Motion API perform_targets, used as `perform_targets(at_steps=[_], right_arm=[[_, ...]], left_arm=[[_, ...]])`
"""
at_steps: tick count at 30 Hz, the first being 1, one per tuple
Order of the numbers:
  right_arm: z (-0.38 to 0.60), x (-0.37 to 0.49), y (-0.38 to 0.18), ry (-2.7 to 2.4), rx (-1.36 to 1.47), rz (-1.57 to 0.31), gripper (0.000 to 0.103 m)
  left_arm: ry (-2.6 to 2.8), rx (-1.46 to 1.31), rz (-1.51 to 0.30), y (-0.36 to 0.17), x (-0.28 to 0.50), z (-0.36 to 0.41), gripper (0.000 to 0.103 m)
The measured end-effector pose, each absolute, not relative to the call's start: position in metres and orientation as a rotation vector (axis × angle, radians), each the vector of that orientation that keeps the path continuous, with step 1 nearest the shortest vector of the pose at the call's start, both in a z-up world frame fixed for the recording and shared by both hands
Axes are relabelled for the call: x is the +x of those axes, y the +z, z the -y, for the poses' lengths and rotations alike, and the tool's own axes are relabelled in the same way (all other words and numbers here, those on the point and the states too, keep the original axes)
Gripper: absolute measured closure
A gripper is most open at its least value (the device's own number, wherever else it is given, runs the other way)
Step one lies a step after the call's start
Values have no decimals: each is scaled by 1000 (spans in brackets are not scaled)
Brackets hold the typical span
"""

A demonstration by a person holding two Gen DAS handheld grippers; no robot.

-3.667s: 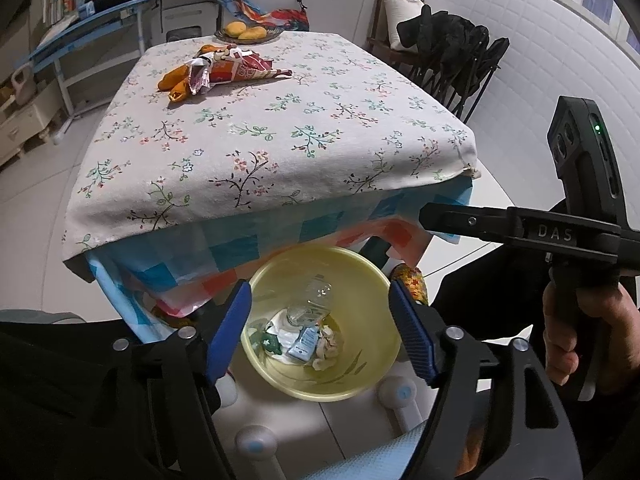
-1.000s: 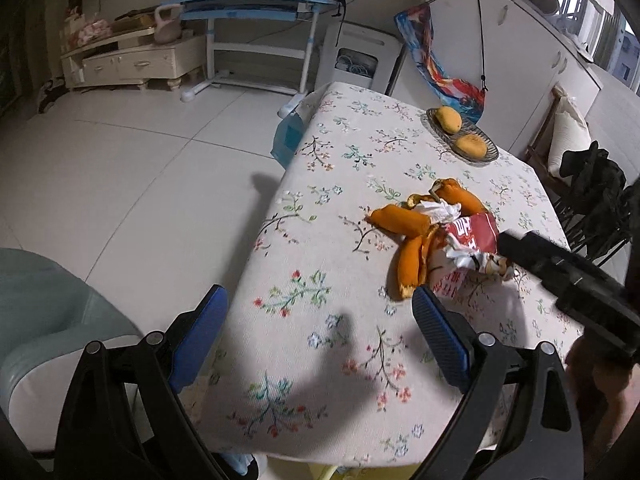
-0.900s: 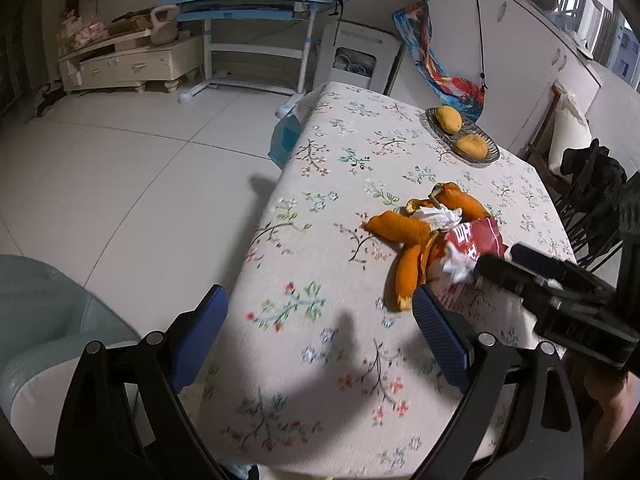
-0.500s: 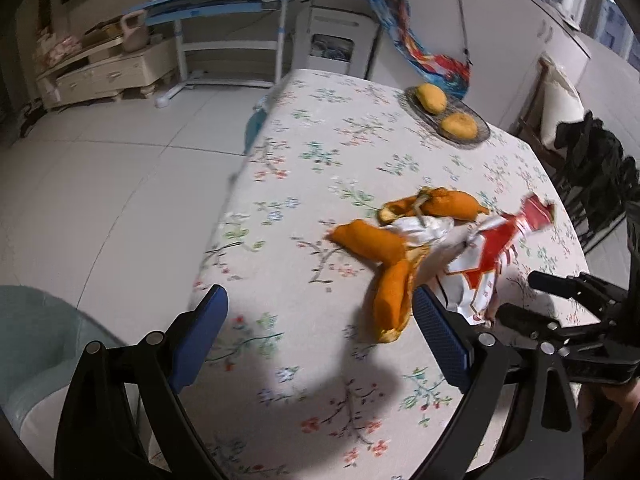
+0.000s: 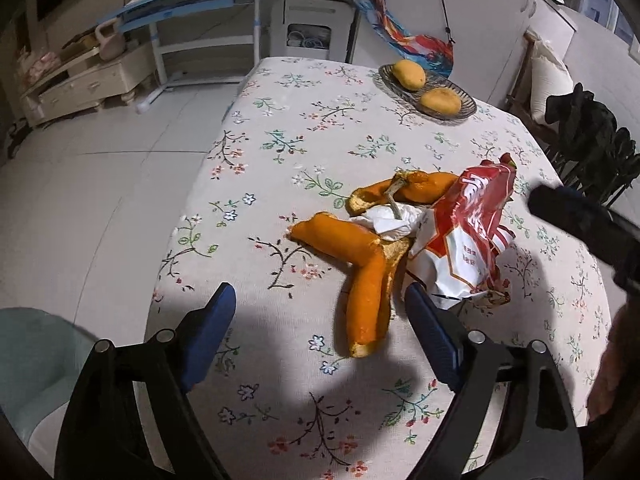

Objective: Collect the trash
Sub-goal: 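Lift the red chip bag with the right tool while the left tool reaches the orange peel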

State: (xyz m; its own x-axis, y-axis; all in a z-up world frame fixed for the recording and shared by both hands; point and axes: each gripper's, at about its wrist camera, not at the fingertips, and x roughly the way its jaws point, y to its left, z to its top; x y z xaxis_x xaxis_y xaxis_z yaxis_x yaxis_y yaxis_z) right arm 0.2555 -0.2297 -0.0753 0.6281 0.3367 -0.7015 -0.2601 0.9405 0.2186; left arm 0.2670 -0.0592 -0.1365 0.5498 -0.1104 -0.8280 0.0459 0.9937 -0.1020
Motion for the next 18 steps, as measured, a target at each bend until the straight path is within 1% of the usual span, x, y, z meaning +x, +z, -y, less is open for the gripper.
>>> perform_targets(at_steps=[5, 7, 9, 13, 18], right_arm=[[196, 268, -89, 353, -1, -855, 24], [196, 269, -97, 340, -41, -879, 24], [208, 271, -101, 325, -28, -904, 24], [234, 267, -112, 298, -1, -969, 24], [252, 255, -120, 266, -33, -1021, 24]], left_arm=[[-112, -37, -972, -136, 267, 65, 21], [-119, -43, -974, -136, 268, 64, 23], [-127, -59, -983, -137, 270, 63, 29], [-143, -57, -992, -139, 270, 66, 36], [-169, -53, -1011, -143, 269, 72, 58]])
